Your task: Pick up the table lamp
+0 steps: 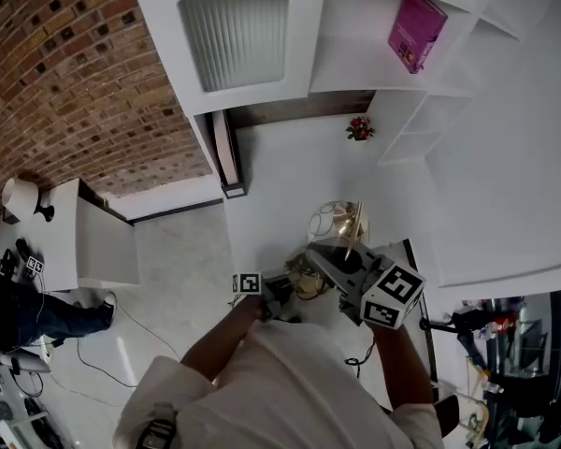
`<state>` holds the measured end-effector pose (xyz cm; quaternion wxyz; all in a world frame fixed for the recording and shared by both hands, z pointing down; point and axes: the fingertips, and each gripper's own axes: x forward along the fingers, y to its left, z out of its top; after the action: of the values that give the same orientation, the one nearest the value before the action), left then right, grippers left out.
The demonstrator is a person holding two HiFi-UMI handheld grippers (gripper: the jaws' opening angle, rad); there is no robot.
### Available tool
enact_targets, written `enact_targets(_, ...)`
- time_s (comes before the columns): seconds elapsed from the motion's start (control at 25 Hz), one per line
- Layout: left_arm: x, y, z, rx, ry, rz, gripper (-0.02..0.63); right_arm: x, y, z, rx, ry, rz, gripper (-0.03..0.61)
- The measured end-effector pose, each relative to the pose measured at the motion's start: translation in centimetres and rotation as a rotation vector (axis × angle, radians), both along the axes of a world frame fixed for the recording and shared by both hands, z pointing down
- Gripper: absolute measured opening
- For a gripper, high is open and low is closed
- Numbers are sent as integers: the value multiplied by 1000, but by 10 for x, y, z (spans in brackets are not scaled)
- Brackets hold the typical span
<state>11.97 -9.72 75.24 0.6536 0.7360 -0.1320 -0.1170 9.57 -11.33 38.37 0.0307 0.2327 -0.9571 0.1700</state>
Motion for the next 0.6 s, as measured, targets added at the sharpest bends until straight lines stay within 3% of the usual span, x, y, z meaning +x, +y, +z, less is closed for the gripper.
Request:
enact_targets(0.08, 6, 13, -6, -20, 33, -10, 144, 5, 13, -3, 1, 5, -10, 12)
enact_targets(0.2, 5, 28, -5, -23, 3, -38, 144, 8, 33, -10, 11, 6, -37, 12)
enact_targets(0.44, 10, 47, -24, -5, 66, -75, 144, 8, 63, -19, 40, -5, -93, 12)
enact_targets(0.6, -1, 58, -18, 11, 20, -96, 144, 2, 76, -20, 46, -5, -111, 12)
